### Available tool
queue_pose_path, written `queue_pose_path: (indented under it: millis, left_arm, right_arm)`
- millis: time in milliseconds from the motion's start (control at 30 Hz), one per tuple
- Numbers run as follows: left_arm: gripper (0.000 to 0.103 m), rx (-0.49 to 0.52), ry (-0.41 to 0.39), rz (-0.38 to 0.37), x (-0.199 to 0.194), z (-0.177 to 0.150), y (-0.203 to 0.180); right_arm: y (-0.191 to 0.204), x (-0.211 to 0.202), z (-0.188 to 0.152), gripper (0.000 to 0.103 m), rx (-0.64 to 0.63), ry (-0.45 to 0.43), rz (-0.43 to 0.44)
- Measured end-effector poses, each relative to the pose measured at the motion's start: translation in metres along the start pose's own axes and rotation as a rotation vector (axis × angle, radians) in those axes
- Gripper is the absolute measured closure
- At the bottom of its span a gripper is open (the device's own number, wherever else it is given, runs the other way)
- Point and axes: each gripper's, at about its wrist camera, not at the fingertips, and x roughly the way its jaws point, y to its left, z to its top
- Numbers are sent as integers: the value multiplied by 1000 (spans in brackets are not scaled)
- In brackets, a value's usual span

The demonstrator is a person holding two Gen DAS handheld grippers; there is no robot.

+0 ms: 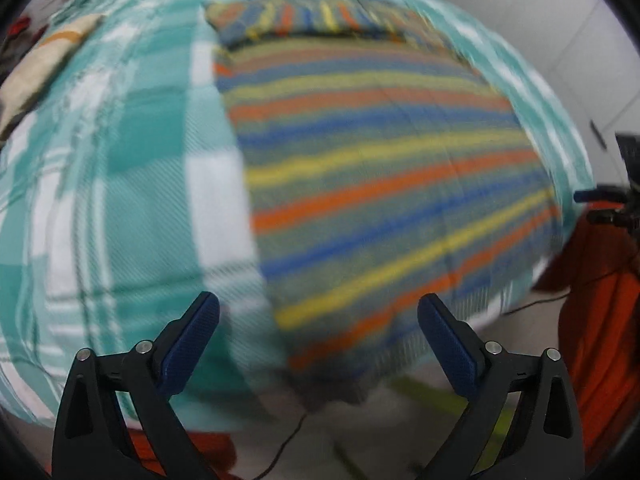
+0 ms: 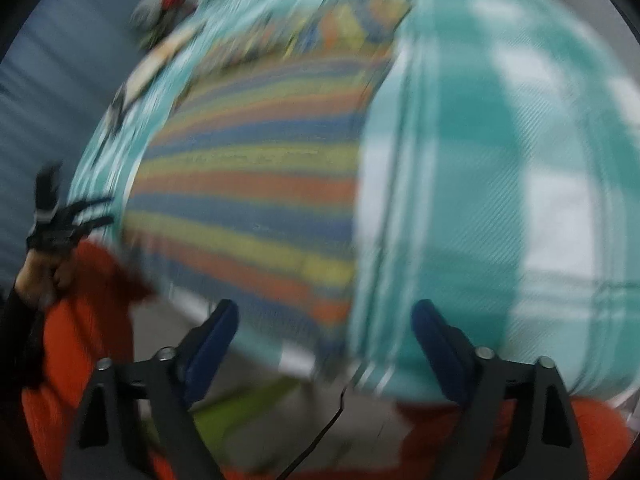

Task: Fold small clothes
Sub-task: 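Move both tools to the sweater hem, then grasp the hem with the left tool while the right tool grasps it too, lift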

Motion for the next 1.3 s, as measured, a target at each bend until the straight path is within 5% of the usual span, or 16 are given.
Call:
queue_pose_path:
  millis: [67,367,467,533,600,633,733,833,1000,1300]
  left_arm:
    - [16,-8,49,18,13,-4,0]
    - [18,2,120,19,23,-24,-4]
    - [25,-6,147,13,27,-26,-6]
    - [54,-29,198,-7,31,-29,-6]
    - [97,-83,254,-87,37,-36,-1]
    - [97,-114,256,-112,37,-39,2]
    - [98,-179,194,-161,22,-38,11]
    - [98,-301,71,-312,-8,-23,26]
    - [98,-401,-156,-453,-53,39,49]
    - [98,-572,-348,-449,-28,180,124]
  right_arm:
    - [7,19,-5,21,-32,83,14]
    - [9,71,-3,43,-30,207,20]
    - [9,73,0,64,-10,199,48]
    - [5,71,0,95,13,189,51]
    - [5,68,2,96,30,182,64]
    - [4,64,1,96,35,172,78]
    - [7,50,1,96,54,130,115]
    - [1,26,7,96,133,45,224]
    - [-16,-15,47,96,240,-170,383]
    - [-68,-30,193,97,329,-399,356]
